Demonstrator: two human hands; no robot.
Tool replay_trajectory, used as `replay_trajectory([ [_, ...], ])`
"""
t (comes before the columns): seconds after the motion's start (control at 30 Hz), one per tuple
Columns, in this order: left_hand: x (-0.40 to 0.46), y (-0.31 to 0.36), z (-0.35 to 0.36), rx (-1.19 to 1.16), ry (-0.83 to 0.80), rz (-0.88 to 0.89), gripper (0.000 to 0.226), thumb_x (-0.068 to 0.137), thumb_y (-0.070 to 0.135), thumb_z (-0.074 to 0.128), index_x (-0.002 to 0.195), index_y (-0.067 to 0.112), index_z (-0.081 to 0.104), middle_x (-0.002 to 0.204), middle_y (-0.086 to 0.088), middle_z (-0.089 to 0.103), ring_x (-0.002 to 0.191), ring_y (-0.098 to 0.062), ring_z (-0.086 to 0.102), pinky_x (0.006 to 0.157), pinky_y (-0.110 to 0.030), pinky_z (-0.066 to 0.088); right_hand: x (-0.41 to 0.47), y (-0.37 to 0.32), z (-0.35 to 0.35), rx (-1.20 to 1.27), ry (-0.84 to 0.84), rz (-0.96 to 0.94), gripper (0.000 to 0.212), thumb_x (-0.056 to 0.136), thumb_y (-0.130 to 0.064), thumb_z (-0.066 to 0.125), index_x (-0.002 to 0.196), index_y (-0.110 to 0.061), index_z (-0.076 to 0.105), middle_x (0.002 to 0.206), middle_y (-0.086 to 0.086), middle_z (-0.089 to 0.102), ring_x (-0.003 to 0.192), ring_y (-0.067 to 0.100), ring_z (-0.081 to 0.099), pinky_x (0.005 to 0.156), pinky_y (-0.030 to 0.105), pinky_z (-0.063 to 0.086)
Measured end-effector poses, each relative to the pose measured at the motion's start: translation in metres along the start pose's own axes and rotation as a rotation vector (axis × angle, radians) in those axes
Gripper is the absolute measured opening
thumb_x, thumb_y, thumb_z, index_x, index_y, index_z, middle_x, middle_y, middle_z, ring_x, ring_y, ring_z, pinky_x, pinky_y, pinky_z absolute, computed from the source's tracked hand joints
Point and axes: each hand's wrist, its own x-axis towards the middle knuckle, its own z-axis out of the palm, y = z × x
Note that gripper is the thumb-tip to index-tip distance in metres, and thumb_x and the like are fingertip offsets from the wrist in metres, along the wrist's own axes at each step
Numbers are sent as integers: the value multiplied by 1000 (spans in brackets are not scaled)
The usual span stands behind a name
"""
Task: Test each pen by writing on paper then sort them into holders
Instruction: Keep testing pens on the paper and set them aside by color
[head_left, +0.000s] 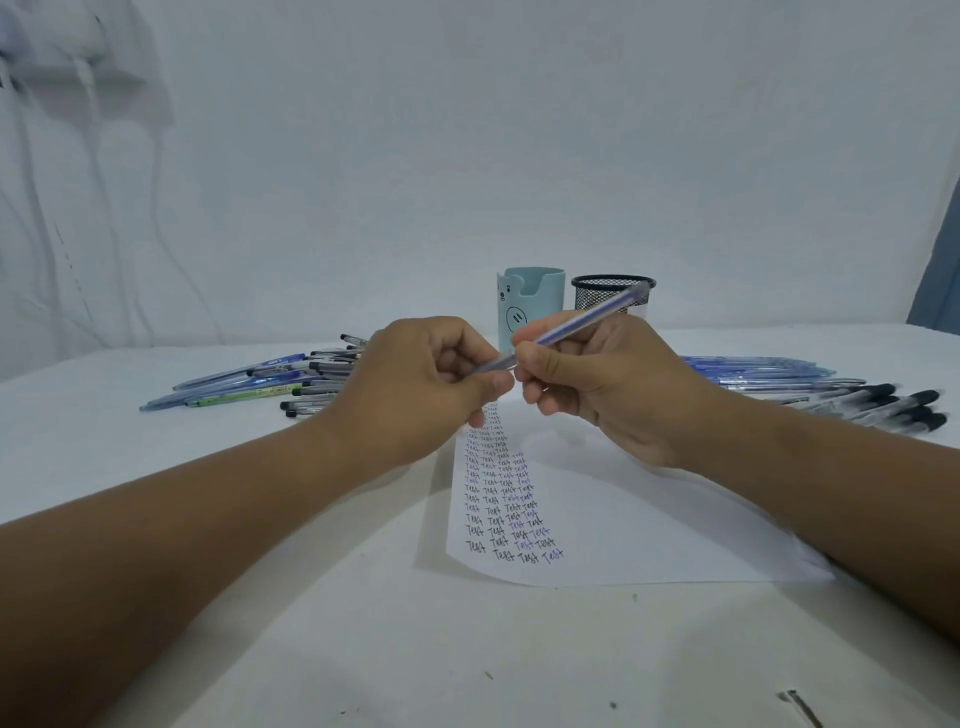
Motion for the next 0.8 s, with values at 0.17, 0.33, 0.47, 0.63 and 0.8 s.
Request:
replay_trajectory([
  [0.17,-1,-12,-1,170,-130,-10,38,80,49,75,114,36,64,99,15,71,91,-1,64,84,-25,52,13,-6,-16,-78,167,5,20,101,-19,55,98,0,62,90,17,67,79,29,67,74,39,62],
  [0.33,-4,-15,-6,413,-219,31,25,86,52,68,108,40,67,110,27,66,110,14,53,92,-15,40,21,-21,-70,-359,331,-35,24,104,-18,52,90,-8,68,71,9,56,67,27,50,75,44,61],
  [0.47,-3,-14,0,406,-285,55,21,85,53,66,99,38,73,105,30,67,106,15,54,87,-9,36,18,-28,-132,-1134,314,-5,21,101,-19,58,100,-19,79,91,8,64,72,21,57,71,32,48],
  [0.63,-3,-20,-5,365,-360,60,21,83,52,71,98,37,74,111,26,68,108,9,59,96,-21,43,5,-30,-168,-1329,261,166,27,92,0,62,93,-23,77,91,1,67,71,5,55,60,10,39],
  [0.8,-3,-20,-6,361,-387,95,45,71,73,67,102,42,72,115,29,66,111,12,57,94,-13,38,7,-23,-180,-1478,352,266,37,88,1,57,82,-33,70,97,-4,67,88,16,62,81,32,54],
])
